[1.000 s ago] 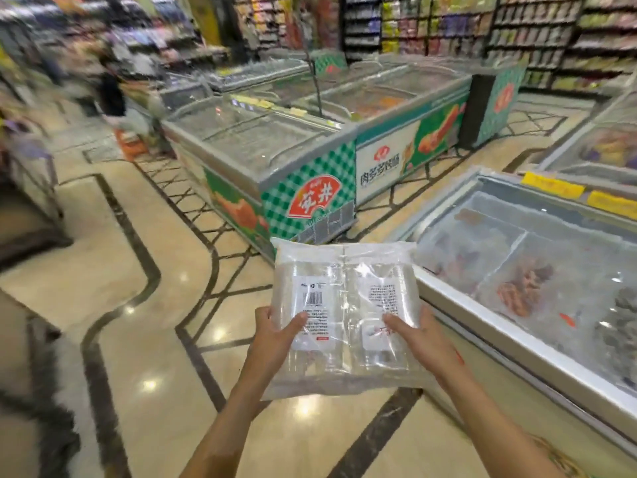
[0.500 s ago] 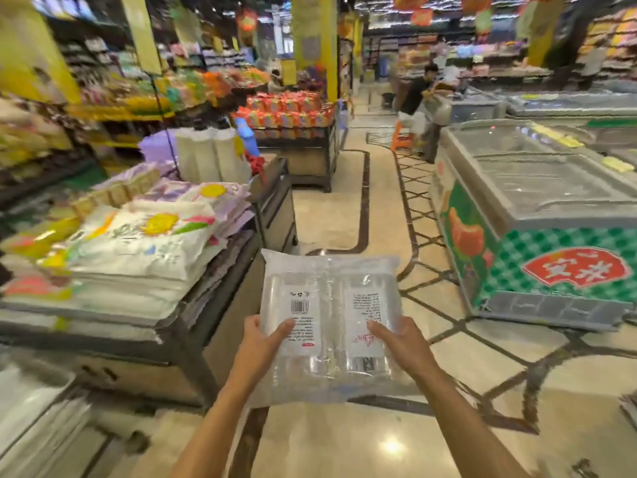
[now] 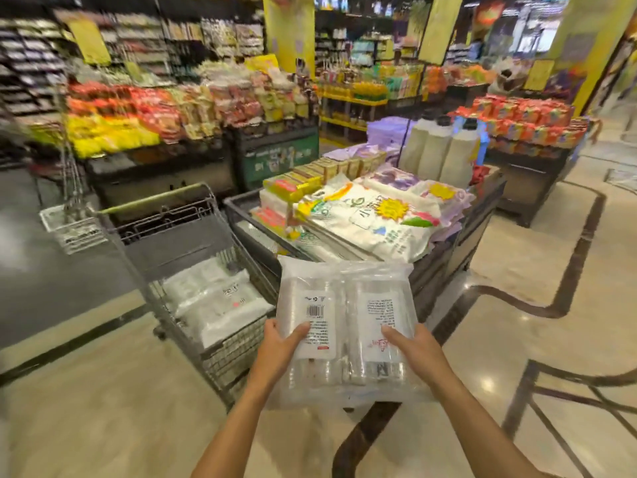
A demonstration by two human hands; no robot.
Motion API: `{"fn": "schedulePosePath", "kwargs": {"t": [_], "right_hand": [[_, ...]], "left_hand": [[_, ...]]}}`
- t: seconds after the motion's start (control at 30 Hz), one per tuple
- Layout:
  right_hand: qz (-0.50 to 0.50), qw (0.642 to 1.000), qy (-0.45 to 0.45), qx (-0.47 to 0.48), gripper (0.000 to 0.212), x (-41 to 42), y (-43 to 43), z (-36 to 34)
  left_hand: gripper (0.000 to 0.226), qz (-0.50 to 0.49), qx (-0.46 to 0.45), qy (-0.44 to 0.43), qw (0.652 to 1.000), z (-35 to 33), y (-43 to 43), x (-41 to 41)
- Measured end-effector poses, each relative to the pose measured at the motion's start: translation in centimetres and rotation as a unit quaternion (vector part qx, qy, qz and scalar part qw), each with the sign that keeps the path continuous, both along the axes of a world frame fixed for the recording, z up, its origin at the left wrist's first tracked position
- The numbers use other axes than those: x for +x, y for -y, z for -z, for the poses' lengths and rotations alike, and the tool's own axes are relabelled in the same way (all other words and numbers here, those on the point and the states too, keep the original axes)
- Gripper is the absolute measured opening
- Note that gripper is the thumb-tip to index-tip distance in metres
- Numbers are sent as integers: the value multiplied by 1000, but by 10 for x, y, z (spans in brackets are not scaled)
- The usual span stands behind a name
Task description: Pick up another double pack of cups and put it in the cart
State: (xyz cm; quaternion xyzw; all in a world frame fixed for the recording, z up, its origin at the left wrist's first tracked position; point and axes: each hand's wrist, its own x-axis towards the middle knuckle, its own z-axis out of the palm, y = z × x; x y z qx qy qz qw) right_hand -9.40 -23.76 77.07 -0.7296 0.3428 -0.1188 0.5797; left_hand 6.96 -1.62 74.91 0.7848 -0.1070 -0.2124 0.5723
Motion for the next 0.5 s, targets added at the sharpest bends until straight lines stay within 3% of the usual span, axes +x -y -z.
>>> {"fn": "schedulePosePath", "kwargs": {"t": [0.1,0.23,0.5], "right_hand": [[-45,999,-1,10,13,70,-34,4],[-97,995,-20,17,30,153,-65,19],[-176,983,-43,26,53,282,-96,40]], "left_hand": [[56,-30,5,-4,1000,5,-44,54],[82,-72,12,-5,997,16,-96,119],[77,-136,6,-37,990,41,-151,205]]}}
